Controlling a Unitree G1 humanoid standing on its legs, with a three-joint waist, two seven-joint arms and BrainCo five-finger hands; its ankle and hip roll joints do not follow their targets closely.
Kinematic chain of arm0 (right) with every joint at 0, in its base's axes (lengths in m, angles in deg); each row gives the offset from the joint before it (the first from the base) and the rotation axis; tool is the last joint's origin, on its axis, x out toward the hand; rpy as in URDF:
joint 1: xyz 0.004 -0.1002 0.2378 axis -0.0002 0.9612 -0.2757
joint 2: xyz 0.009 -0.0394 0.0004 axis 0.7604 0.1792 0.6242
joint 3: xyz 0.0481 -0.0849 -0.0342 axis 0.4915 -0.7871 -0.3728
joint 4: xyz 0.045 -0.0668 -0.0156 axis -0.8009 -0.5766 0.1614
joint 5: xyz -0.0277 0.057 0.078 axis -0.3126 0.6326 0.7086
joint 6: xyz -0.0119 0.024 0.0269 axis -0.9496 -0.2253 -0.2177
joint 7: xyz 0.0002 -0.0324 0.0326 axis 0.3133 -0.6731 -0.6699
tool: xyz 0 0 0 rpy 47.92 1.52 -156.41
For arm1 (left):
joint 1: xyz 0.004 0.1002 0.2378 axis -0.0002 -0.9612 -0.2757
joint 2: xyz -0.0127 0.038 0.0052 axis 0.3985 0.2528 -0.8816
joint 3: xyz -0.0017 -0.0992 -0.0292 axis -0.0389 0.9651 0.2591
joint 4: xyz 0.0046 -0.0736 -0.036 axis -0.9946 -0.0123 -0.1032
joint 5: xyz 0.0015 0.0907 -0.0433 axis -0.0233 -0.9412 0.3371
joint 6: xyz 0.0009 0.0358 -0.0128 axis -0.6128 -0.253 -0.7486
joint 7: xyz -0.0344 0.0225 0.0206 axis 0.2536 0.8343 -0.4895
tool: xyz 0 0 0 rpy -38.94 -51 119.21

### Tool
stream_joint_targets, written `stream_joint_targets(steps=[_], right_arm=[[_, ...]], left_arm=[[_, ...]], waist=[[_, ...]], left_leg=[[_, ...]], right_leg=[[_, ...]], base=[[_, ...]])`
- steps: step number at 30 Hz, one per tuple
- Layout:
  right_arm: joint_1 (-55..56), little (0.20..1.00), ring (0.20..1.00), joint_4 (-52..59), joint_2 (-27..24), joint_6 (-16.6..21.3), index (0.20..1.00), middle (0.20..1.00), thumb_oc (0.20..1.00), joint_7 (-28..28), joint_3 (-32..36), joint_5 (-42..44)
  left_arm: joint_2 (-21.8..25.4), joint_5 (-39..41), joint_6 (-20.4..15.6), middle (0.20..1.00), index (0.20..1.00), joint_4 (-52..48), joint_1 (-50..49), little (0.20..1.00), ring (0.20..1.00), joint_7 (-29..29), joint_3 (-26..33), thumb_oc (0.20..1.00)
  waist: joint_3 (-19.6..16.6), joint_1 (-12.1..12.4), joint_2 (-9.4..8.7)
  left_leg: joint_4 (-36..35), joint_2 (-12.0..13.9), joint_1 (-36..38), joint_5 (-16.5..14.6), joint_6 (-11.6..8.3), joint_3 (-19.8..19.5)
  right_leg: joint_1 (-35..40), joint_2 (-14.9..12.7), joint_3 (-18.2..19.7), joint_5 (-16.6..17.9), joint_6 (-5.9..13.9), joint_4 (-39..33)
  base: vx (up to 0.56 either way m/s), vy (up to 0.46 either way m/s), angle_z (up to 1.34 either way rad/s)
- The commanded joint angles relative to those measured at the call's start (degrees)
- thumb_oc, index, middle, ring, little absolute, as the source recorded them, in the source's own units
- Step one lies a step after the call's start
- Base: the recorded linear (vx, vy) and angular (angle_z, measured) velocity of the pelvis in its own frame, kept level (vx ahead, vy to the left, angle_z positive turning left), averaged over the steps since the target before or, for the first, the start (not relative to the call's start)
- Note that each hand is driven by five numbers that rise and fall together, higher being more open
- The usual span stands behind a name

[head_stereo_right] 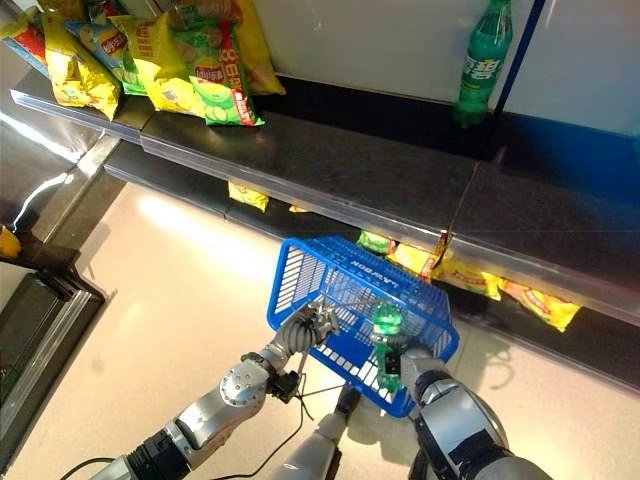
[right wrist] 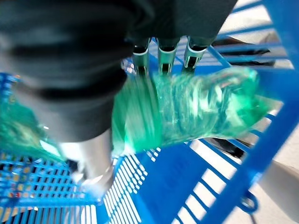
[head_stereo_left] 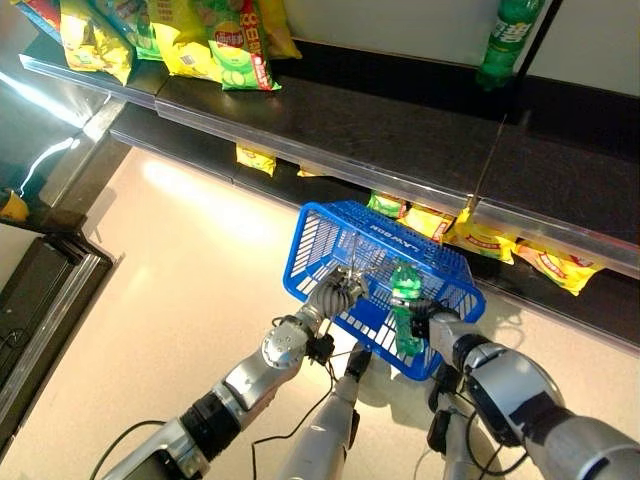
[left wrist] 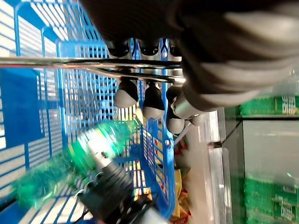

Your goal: Pick up the snacks into the basket

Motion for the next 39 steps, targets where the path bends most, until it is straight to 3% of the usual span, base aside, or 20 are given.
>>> stream_joint_targets(steps=[1,9,12,16,17,21,22,23,24,25,26,28,29,31,32,33,34,35,38,39], right_arm=[[-4.4,1.000,1.000,3.2,3.6,2.2,1.000,1.000,1.000,0.2,0.7,2.9],[2.3,1.000,1.000,7.8,5.5,4.0,1.000,1.000,1.000,-0.2,-0.6,6.2],[10.0,1.000,1.000,17.8,6.2,5.4,1.000,1.000,1.000,-1.3,-6.7,2.0],[25.7,1.000,1.000,44.8,2.2,7.4,1.000,1.000,1.000,-5.3,-13.7,-2.1],[32.7,1.000,1.000,51.3,-1.9,9.0,1.000,1.000,1.000,-7.5,-11.6,-1.7],[41.6,1.000,1.000,57.2,-6.6,11.4,1.000,1.000,1.000,-9.1,-5.8,-4.8],[44.9,1.000,1.000,57.9,-7.4,12.6,1.000,1.000,1.000,-8.3,-2.2,-5.4],[50.5,1.000,1.000,58.0,-8.2,14.4,1.000,1.000,1.000,-6.7,3.1,-10.4],[50.6,1.000,1.000,58.1,-8.2,14.3,1.000,1.000,1.000,-6.7,3.1,-10.4],[52.7,1.000,1.000,56.7,-8.5,15.2,1.000,1.000,1.000,-4.9,5.9,-14.1],[53.8,1.000,1.000,52.1,-6.5,15.8,1.000,1.000,1.000,-4.1,9.0,-11.9],[56.3,1.000,1.000,49.1,-5.8,15.0,1.000,1.000,1.000,-3.0,10.6,-15.2],[59.1,1.000,1.000,45.8,-5.2,14.9,1.000,1.000,1.000,-2.0,14.6,-15.1],[58.7,1.000,1.000,42.1,-5.4,14.5,1.000,1.000,1.000,-1.0,15.7,-15.5],[58.6,1.000,1.000,42.0,-5.5,14.5,1.000,1.000,1.000,-1.0,15.7,-15.5],[57.1,1.000,1.000,40.0,-6.7,14.3,1.000,1.000,1.000,-0.5,15.5,-15.5],[57.1,1.000,1.000,40.0,-6.7,14.3,1.000,1.000,1.000,-0.5,15.5,-15.5],[57.3,1.000,1.000,39.9,-8.5,13.8,1.000,1.000,1.000,-0.6,15.6,-16.2],[57.4,1.000,1.000,39.9,-9.6,14.1,1.000,1.000,1.000,-0.1,16.0,-16.2],[56.7,1.000,1.000,38.7,-11.0,14.1,1.000,1.000,1.000,0.4,16.3,-16.5]], left_arm=[[-1.4,1.8,-5.6,0.200,0.200,-10.7,2.9,0.200,0.200,0.5,1.4,0.200],[-1.1,0.7,-5.0,0.200,0.200,-9.6,3.2,0.200,0.200,1.2,1.3,0.200],[0.2,-1.9,-5.1,0.200,0.200,-7.6,2.6,0.200,0.200,1.1,3.1,0.200],[2.7,-5.8,-5.4,0.200,0.200,-4.3,-2.3,0.200,0.200,0.2,8.4,0.200],[3.7,-6.9,-5.9,0.200,0.200,-2.1,-5.4,0.200,0.200,-0.1,11.2,0.200],[5.2,-8.6,-7.5,0.200,0.200,2.0,-10.7,0.200,0.200,-0.6,17.4,0.200],[5.0,-7.5,-7.7,0.200,0.200,3.5,-13.9,0.200,0.200,-1.4,20.6,0.200],[4.0,-6.1,-7.8,0.200,0.200,6.6,-19.0,0.200,0.200,-0.4,25.4,0.200],[4.0,-6.1,-7.8,0.200,0.200,6.6,-19.1,0.200,0.200,-0.4,25.4,0.200],[3.4,-6.6,-7.9,0.200,0.200,8.2,-21.7,0.200,0.200,-0.5,28.4,0.200],[2.7,-6.9,-8.0,0.200,0.200,11.0,-24.1,0.200,0.200,-0.5,30.7,0.200],[2.0,-7.1,-7.2,0.200,0.200,13.0,-27.1,0.200,0.200,0.7,33.0,0.200],[1.2,-7.1,-6.9,0.200,0.200,15.8,-30.9,0.200,0.200,0.5,36.3,0.200],[-0.5,-6.3,-6.8,0.200,0.200,18.3,-31.8,0.200,0.200,0.8,37.2,0.200],[-0.5,-6.3,-6.9,0.200,0.200,18.4,-31.7,0.200,0.200,0.8,37.2,0.200],[-2.5,-4.4,-7.0,0.200,0.200,21.7,-32.7,0.200,0.200,0.2,38.7,0.200],[-2.5,-4.4,-7.1,0.200,0.200,21.7,-32.7,0.200,0.200,0.2,38.7,0.200],[-3.7,-1.9,-7.2,0.200,0.200,21.9,-33.5,0.200,0.200,0.4,39.4,0.200],[-4.3,-1.9,-7.4,0.200,0.200,22.0,-34.0,0.200,0.200,0.3,39.1,0.200],[-4.1,-2.3,-7.4,0.200,0.200,21.8,-34.5,0.200,0.200,0.4,38.7,0.200]], waist=[[0.2,-0.5,1.16],[-0.4,-1.6,-1.17],[-0.8,-3.3,-3.93],[-1.3,-6.7,-8.93],[-1.8,-7.9,-10.51],[-3.5,-9.8,-11.96],[-4.3,-10.1,-12.25],[-6.6,-9.6,-12.29],[-6.8,-9.6,-12.32],[-8.5,-9.3,-12.10],[-10.2,-9.1,-11.92],[-12.6,-8.4,-11.83],[-15.4,-7.8,-12.57],[-16.8,-6.5,-12.51],[-16.6,-6.6,-12.55],[-17.3,-6.0,-11.45],[-17.3,-6.0,-11.39],[-17.2,-5.7,-9.89],[-16.5,-5.8,-9.12],[-15.3,-5.1,-9.09]], left_leg=[[0.3,-1.4,-1.6,-1.7,1.22,2.7],[0.8,-1.1,-0.7,-2.2,0.96,2.3],[1.4,-1.1,-0.5,-2.4,0.92,2.8],[3.3,-0.8,0.6,-4.3,1.50,5.3],[4.2,-0.9,1.5,-5.6,2.00,7.1],[4.6,-0.2,2.8,-6.6,2.37,10.8],[5.2,0.4,3.1,-6.5,2.79,12.1],[5.4,1.2,4.3,-6.3,3.82,13.2],[5.3,1.1,4.1,-6.1,3.82,13.3],[4.4,1.9,5.3,-5.9,4.40,14.2],[3.6,2.8,6.3,-5.5,4.78,15.4],[2.3,3.1,7.5,-4.7,5.35,16.4],[1.7,2.7,7.2,-3.9,5.58,17.3],[0.7,2.2,6.7,-2.6,5.78,17.4],[0.5,2.1,7.0,-2.5,5.79,17.3],[-1.5,2.4,5.6,0.8,4.58,17.7],[-1.7,2.4,5.6,0.9,4.55,17.7],[-3.7,2.4,4.0,4.6,2.61,16.9],[-4.4,1.6,2.9,6.4,1.13,14.0],[-2.6,0.0,2.5,5.1,-0.49,8.3]], right_leg=[[3.0,-1.8,6.2,-7.1,5.88,2.3],[5.5,-1.8,5.6,-6.7,6.10,0.7],[6.8,-1.8,5.7,-5.1,6.56,-1.0],[8.1,-1.5,8.1,-2.8,7.45,-2.6],[9.1,-1.7,9.6,-0.9,8.27,-4.8],[9.6,-1.8,12.3,2.6,10.04,-7.6],[9.7,-1.0,12.4,1.6,9.96,-6.7],[12.7,1.0,10.9,-3.3,9.08,-1.6],[12.5,1.0,10.9,-3.2,9.08,-1.6],[14.4,2.5,9.4,-6.2,8.70,2.9],[16.4,3.7,9.0,-8.5,8.65,6.6],[19.5,6.7,10.6,-10.6,8.20,10.8],[23.4,9.6,13.9,-11.3,7.80,10.5],[26.6,9.2,13.7,-14.9,6.05,4.5],[26.9,9.1,13.6,-14.9,6.07,4.3],[27.9,10.9,13.6,-16.3,4.32,-1.8],[27.9,10.9,13.6,-16.2,4.29,-2.0],[28.4,12.8,12.9,-16.2,2.79,-7.0],[28.5,13.7,12.2,-15.6,1.91,-9.0],[27.5,12.9,11.6,-14.1,1.62,-10.1]], base=[[0.00,0.000,0.00],[0.01,0.002,0.01],[0.01,0.028,0.12],[0.01,0.133,-0.17],[0.00,0.180,-0.63],[-0.04,0.241,-0.58],[-0.08,0.380,-0.67],[-0.07,0.315,-1.05],[-0.04,0.285,-0.97],[-0.04,0.173,-1.06],[-0.01,0.215,-0.67],[-0.04,0.103,-0.73],[-0.12,0.023,-0.76],[-0.11,0.021,-0.85],[-0.23,-0.039,-1.02],[-0.18,-0.057,-0.86],[-0.34,-0.134,-0.73],[-0.22,-0.120,-0.33],[-0.22,-0.108,0.65],[-0.16,-0.042,0.64]])
